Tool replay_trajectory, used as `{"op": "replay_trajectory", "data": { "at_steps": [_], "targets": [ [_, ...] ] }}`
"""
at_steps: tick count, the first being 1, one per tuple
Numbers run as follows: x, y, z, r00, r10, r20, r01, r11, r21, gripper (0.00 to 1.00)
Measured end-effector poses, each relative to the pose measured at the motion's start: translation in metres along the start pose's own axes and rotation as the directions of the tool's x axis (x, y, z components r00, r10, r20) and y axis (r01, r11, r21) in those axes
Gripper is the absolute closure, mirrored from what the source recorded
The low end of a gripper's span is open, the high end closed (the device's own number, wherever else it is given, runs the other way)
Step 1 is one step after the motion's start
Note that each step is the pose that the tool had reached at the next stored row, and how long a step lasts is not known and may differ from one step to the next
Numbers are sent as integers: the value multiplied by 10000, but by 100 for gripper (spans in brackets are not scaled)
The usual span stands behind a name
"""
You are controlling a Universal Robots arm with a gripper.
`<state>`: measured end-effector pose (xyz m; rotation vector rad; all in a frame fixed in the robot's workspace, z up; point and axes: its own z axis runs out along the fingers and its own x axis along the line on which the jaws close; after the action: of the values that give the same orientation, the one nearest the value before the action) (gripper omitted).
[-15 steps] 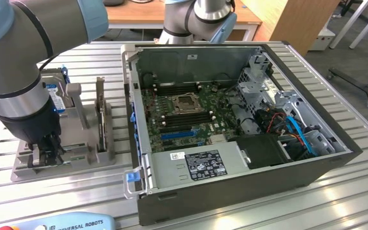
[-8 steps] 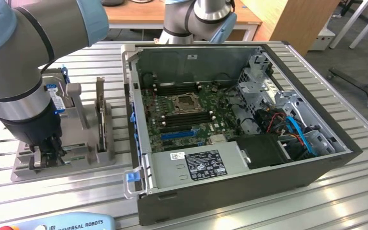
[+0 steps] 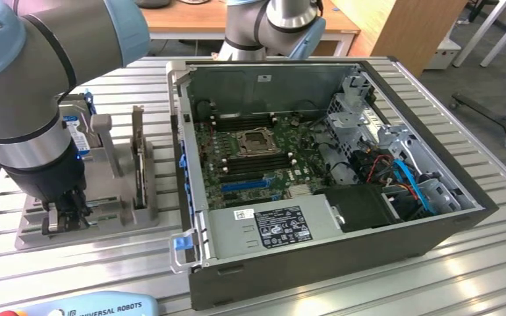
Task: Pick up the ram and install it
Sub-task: 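Pick up the ram and move it above insertion slot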
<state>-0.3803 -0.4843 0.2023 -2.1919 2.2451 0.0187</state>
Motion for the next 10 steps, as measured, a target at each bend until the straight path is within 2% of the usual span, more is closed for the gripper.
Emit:
{"op": "replay_trajectory", "data": {
  "at_steps": [5,10],
  "targets": [
    [-1,-4,1,10000,1,3,-1,10000,2,71],
    [-2,-65,1,10000,-25,2,25,10000,1,71]
  ]
}}
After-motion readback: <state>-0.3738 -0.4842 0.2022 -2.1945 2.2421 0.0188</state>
